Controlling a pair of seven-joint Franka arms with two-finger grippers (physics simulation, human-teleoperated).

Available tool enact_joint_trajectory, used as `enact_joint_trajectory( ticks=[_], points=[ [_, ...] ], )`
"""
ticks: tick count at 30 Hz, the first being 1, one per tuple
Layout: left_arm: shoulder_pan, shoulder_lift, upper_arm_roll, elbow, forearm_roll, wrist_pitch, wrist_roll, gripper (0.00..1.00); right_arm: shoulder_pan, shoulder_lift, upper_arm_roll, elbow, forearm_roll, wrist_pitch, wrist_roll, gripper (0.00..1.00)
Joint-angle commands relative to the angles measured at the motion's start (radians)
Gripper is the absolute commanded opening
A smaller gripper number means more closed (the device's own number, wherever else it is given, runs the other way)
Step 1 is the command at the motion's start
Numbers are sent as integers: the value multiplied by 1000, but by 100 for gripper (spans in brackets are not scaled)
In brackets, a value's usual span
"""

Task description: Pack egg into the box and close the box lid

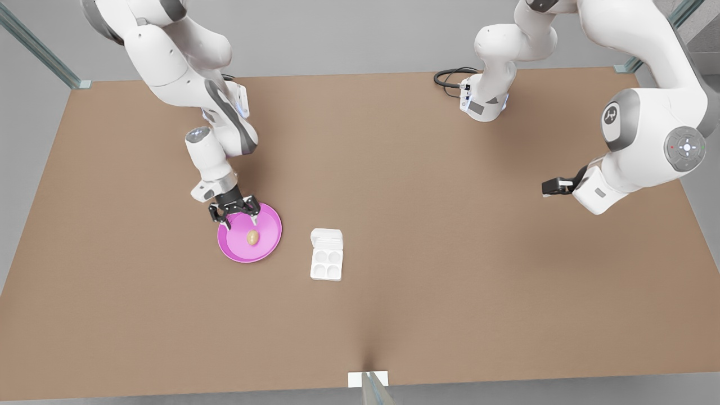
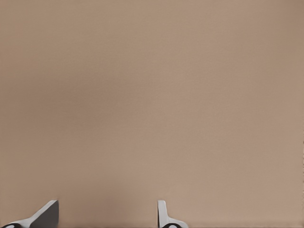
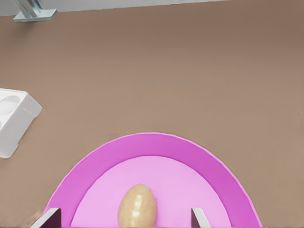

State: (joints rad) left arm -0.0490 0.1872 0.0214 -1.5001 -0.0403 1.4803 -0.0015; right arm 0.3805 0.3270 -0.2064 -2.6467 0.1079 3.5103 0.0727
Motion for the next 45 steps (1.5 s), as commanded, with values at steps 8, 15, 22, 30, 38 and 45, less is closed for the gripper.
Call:
enact_joint_trajectory(
  ticks=[8, 15, 22, 30, 38, 45],
  points=[
    [0, 3, 0, 1, -1, 2, 0, 100, 508, 115, -320, 67, 150, 9, -50, 100],
    [0, 3, -2, 1, -1, 2, 0, 100, 325, 210, -128, 218, 184, 10, -44, 100],
    [0, 5, -2, 1, -3, 2, -8, 100, 245, 196, 4, 203, 216, 12, -44, 100],
    [0, 8, -2, 1, -3, 2, 0, 100, 250, 153, 18, 142, 237, 12, -45, 100],
    [0, 6, -2, 1, -3, 0, 3, 100, 245, 195, 12, 151, 239, 12, -47, 96],
    [0, 8, -2, 1, -3, 2, 0, 100, 244, 185, 7, 143, 239, 10, -47, 74]
  ],
)
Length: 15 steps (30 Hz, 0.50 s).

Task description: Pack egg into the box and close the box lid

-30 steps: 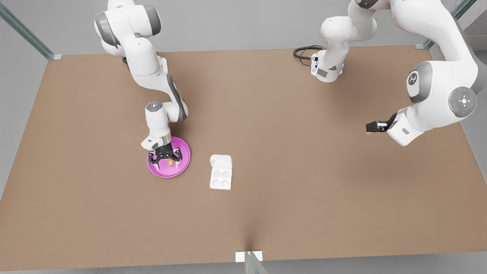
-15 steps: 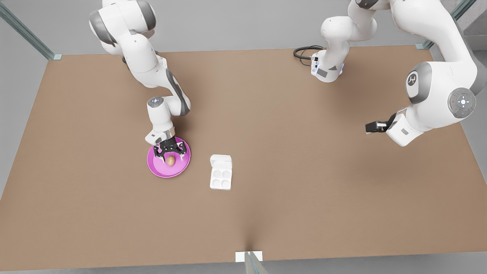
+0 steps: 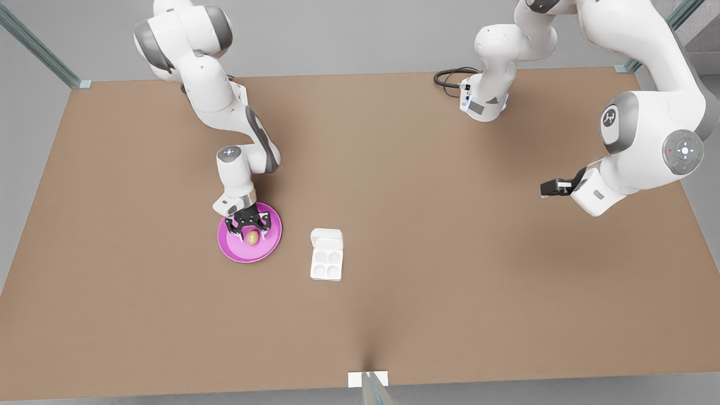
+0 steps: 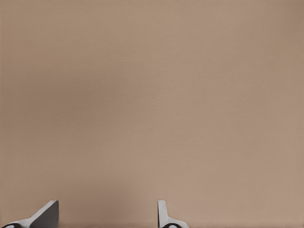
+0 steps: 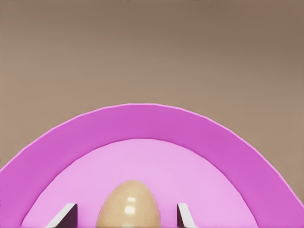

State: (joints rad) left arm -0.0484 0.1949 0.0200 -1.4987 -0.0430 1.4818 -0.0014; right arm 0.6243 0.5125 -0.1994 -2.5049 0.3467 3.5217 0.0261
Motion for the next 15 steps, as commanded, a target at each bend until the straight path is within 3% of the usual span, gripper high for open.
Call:
enact_joint_trajectory(
  ticks=[1, 15],
  points=[
    [-1, 0, 0, 0, 0, 0, 0, 100, 0, 0, 0, 0, 0, -1, -2, 74],
    [-1, 3, 0, 0, 0, 0, 3, 100, -2, 20, -3, 1, -2, 0, -6, 74]
  ],
)
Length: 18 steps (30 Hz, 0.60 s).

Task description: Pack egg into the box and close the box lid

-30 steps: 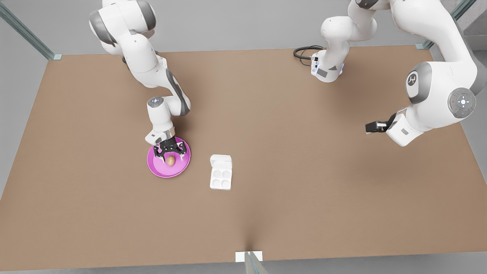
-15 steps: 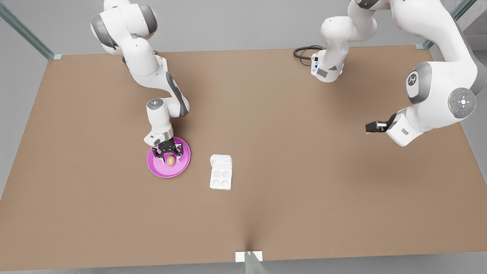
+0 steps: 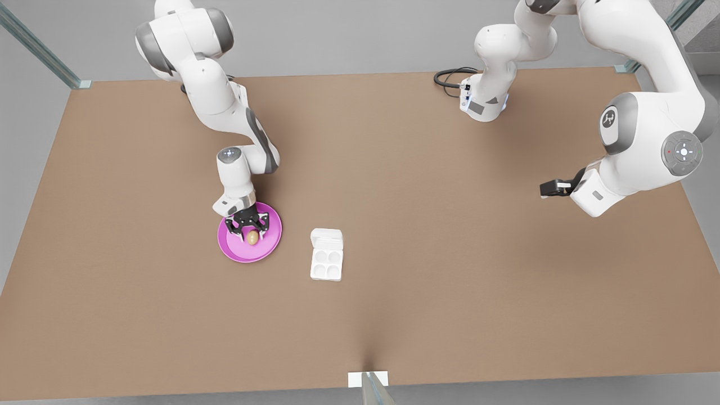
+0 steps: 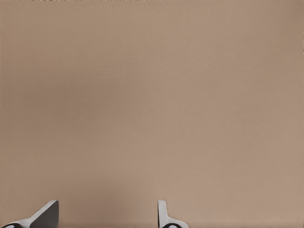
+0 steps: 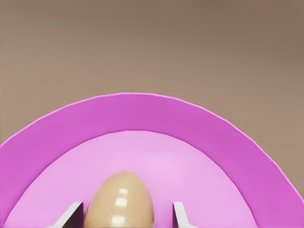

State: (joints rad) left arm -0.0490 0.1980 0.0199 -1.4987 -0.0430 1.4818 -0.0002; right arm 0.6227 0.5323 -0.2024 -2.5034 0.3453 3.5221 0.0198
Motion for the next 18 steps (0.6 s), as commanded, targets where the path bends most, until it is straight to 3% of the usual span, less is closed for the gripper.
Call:
enact_joint_trajectory(
  ticks=[1, 5, 10, 18],
  points=[
    [0, 0, 0, 0, 0, 0, -1, 100, 0, -1, 0, 0, 0, 0, 0, 74],
    [0, -3, 0, 0, 0, 0, -1, 100, 2, -1, 1, 2, 1, -2, 0, 73],
    [0, 0, 0, 0, 0, 2, -1, 100, -5, -1, 0, 3, 1, 0, 0, 61],
    [0, 0, 0, 0, -1, 8, -1, 100, 2, -1, 0, 6, 1, -2, 0, 57]
  ],
)
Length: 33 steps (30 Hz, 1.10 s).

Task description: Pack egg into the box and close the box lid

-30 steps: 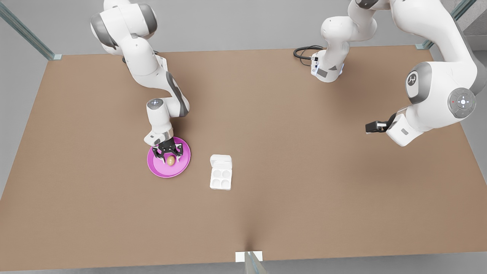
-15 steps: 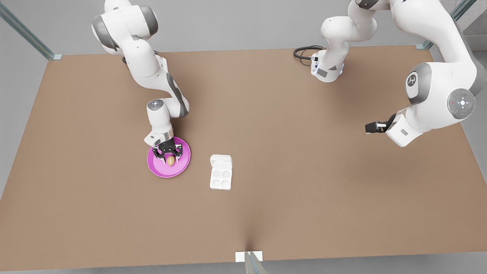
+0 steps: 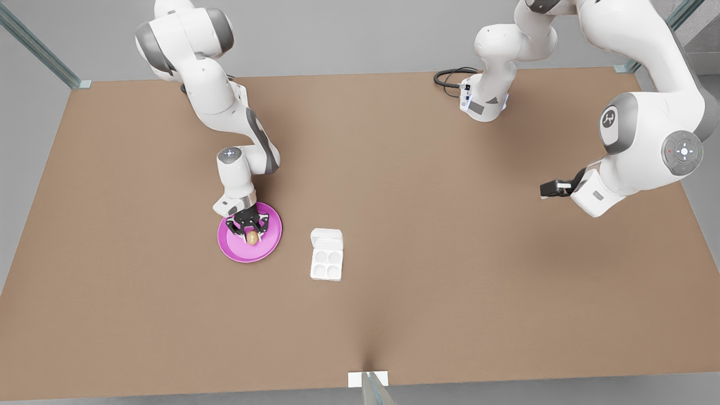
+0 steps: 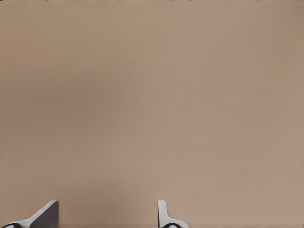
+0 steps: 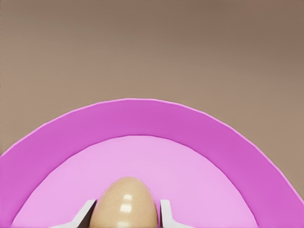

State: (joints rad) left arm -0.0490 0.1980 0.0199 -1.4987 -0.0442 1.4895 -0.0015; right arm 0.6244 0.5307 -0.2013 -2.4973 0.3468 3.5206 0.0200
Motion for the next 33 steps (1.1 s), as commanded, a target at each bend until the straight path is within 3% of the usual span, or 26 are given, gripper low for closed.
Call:
enact_joint_trajectory(
  ticks=[1, 19, 24, 33],
  points=[
    [0, 0, 0, 0, 0, 0, 0, 100, 0, 0, 0, 0, 0, 0, 0, 56],
    [0, 0, 0, 0, 1, 0, 0, 100, -32, -12, 0, 49, -5, -17, -11, 51],
    [0, -3, 0, 0, 1, -3, -2, 100, -38, -77, -3, 94, -3, -198, -8, 51],
    [0, -3, 0, 21, 3, -6, 0, 100, -21, -201, -141, 454, -64, -1057, 55, 52]
  ],
)
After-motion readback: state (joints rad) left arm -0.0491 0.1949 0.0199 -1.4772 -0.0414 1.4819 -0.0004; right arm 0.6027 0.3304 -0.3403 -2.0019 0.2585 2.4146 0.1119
